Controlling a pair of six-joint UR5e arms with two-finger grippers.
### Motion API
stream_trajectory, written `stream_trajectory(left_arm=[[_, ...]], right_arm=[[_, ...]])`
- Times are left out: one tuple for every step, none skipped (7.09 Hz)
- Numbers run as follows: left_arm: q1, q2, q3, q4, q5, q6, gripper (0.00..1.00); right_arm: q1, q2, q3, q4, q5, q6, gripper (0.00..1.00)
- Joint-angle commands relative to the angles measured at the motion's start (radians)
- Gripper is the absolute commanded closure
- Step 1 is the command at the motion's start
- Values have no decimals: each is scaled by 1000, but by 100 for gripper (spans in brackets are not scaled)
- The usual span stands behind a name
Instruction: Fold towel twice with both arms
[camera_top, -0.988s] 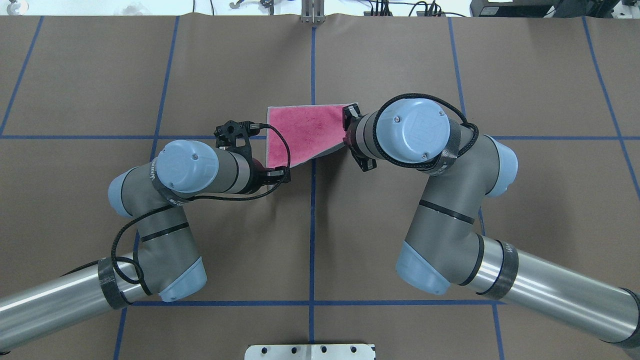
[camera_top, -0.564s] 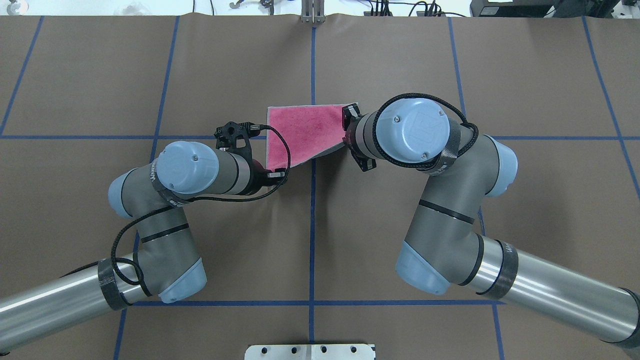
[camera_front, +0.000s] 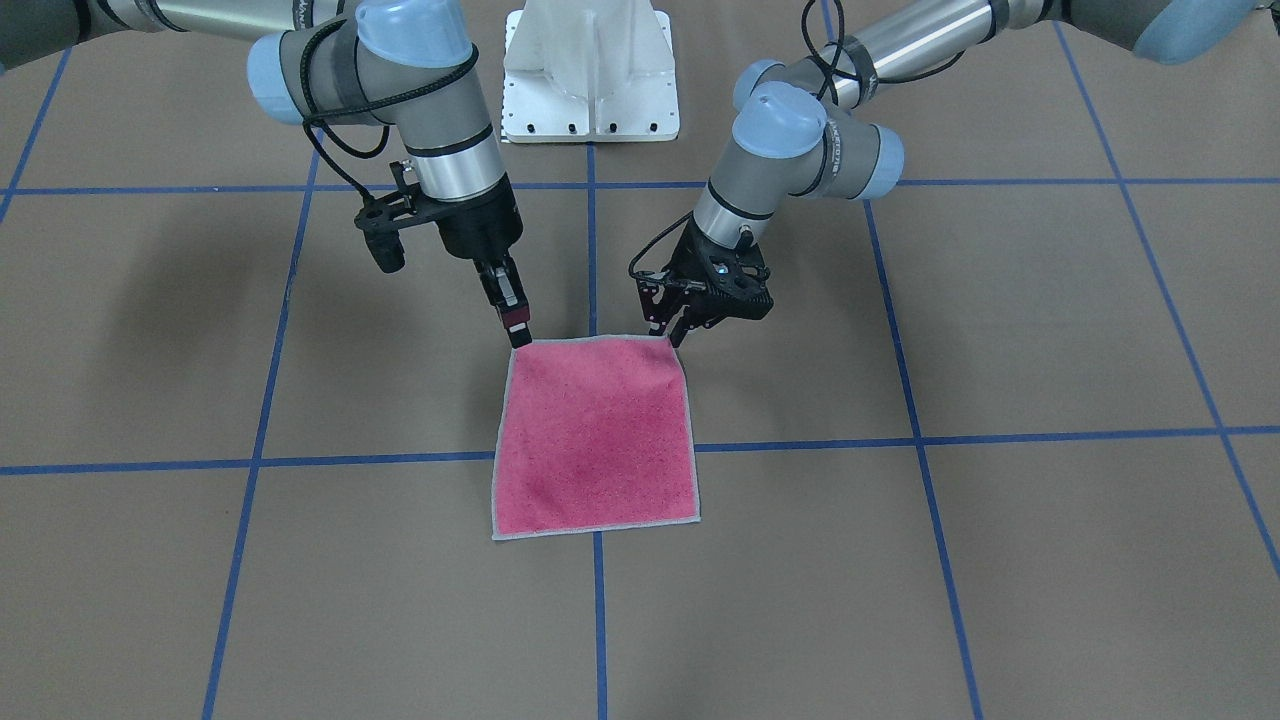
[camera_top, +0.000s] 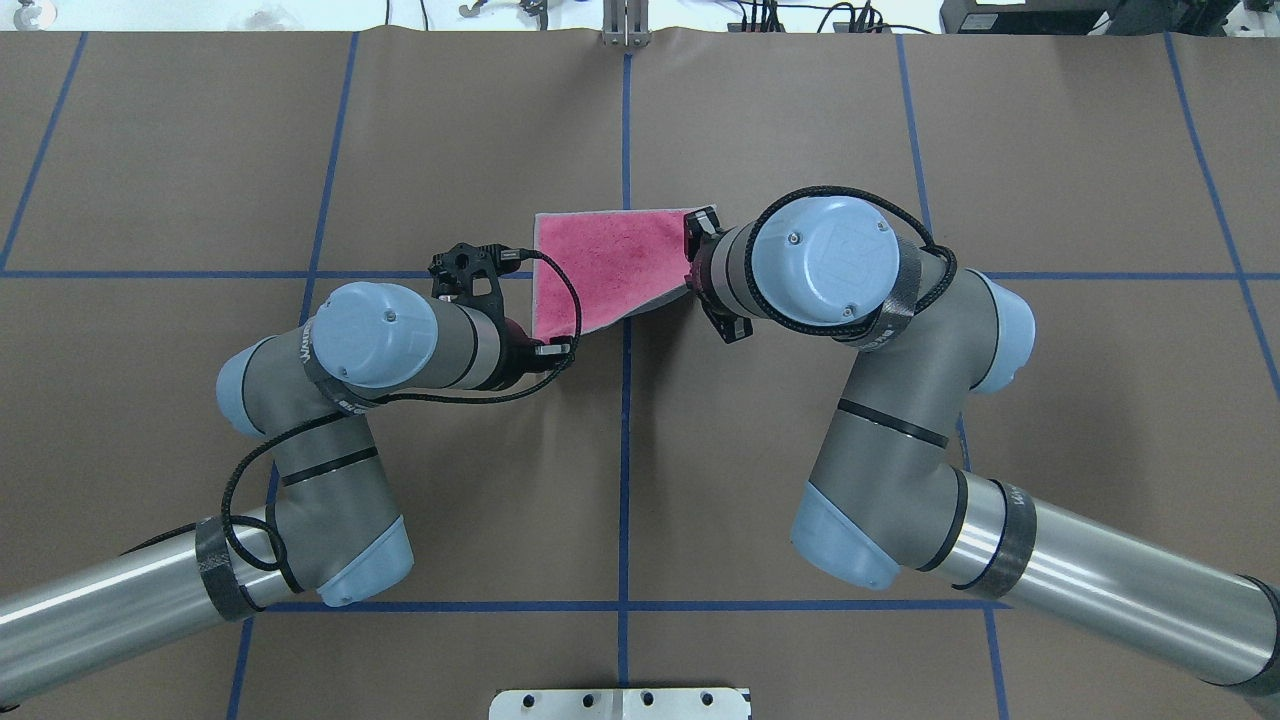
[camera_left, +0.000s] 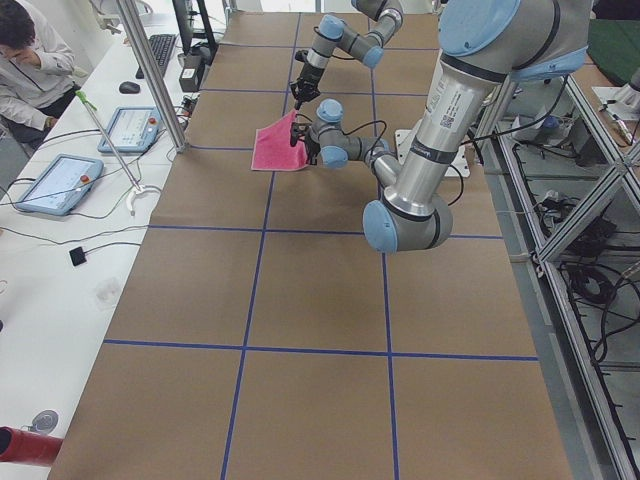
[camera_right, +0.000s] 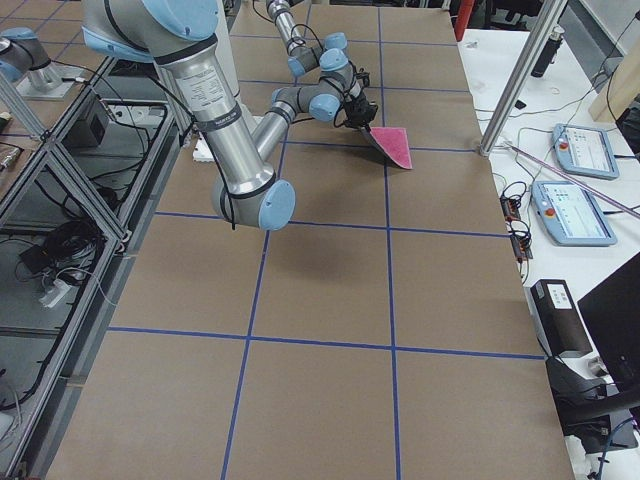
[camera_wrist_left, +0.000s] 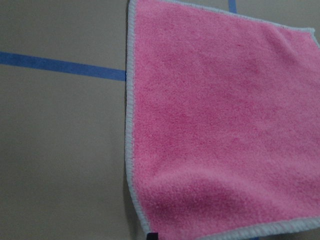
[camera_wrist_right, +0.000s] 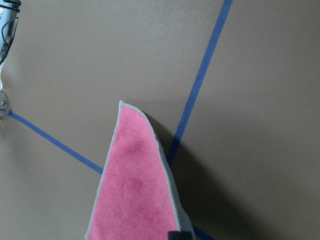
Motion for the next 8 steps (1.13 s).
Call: stream_trajectory(left_arm=[[1,0,-2,0,0,0,67],[1,-2,-2,0,0,0,72],[3,-2,-3,0,0,0,76],[3,-2,-3,0,0,0,76],[3,-2,-3,0,0,0,76],[3,-2,-3,0,0,0,77],[3,-2,-3,0,0,0,89],[3,-2,-3,0,0,0,100]], right_arm=[[0,1,0,0,1,0,100],[0,1,0,0,1,0,100],[0,1,0,0,1,0,100],[0,1,0,0,0,0,100],[0,3,0,0,1,0,100],[0,1,1,0,1,0,100],[0,1,2,0,1,0,100],[2,3,2,0,1,0,100]])
